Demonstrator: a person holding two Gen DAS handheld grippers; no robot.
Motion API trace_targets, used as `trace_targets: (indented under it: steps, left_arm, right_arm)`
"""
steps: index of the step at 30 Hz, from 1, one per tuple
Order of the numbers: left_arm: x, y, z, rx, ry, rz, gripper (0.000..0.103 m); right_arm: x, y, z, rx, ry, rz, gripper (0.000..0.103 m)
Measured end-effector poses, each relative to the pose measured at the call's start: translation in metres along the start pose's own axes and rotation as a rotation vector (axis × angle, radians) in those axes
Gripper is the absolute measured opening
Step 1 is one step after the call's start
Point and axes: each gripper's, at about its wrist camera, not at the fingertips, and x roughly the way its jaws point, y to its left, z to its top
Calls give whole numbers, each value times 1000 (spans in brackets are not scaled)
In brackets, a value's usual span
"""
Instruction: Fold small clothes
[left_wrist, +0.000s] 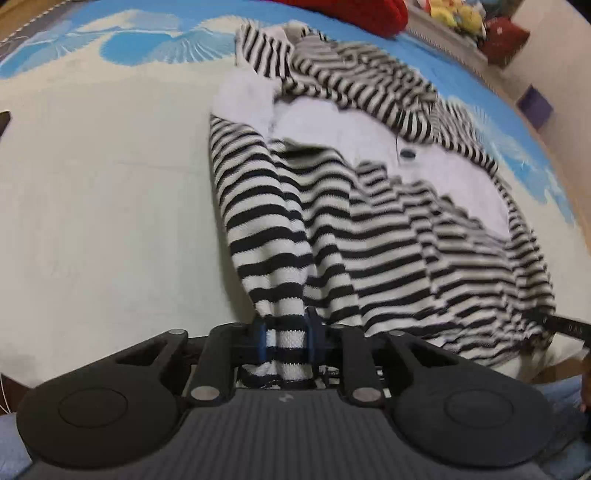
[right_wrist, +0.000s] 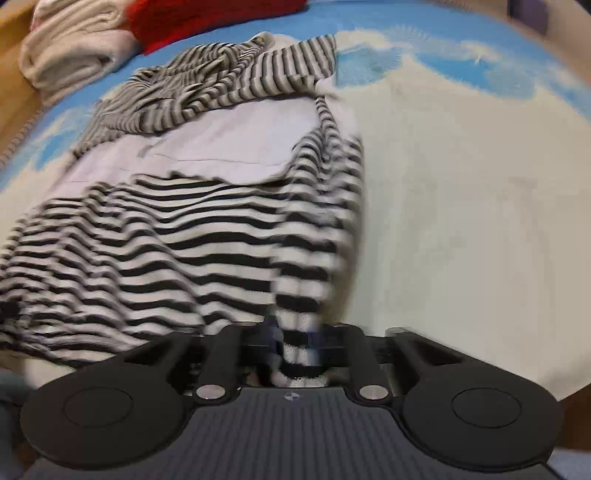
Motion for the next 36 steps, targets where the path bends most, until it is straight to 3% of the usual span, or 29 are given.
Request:
trace_targets:
  steps: [5,8,12,16,20,22,25,29,32,33,34,35,36]
  left_arm:
    - [-45,7,8,-59,-88,-59,14]
    - [-79,9,-4,-44,-120,-93,10]
    - [-117,10,-47,-17,-119,-118,6]
    - [-135,9,-89,-51,-89,-148,5]
    - [-141,7,-87,-91,-97,-163,4]
    - [-146,4,-67,-97,-122,-174,4]
    - [-143,-2,-6,-85,-163,-192,4]
    - [-110,-17,107,-49,-214,-143,4]
    - [-50,-20,208,-144,-226,-83,10]
    - [-24,-18,239,-183,-227,-57,23]
    - [1,-14,265,-224,-230,1,45]
    - [22,-8,286,-299,-220,89,57]
    - [37,-3,300,-337,-212,147,78]
  right_arm:
    - [-43,-26,14,167,-61,122,11]
    - [-80,-33,5,186,-89,185,11]
    - [-121,-47,-32,226,-53,245,11]
    - [-147,-67,-72,306,4,264,11]
    - [-155,-77,-80,374,60,284,11]
    - [-160,-76,-63,393,54,303,11]
    - [-158,-71,-12,418,8,325,11]
    - [-120,-55,103,391,-41,292,11]
    - [-61,-48,197,460,-55,208,13]
    - [-34,-46,230,509,-57,165,21]
    - [-9,-45,256,539,-72,119,31]
    - [10,-43,274,557,-81,66,64]
    - [28,-42,290,556,-74,-4,84]
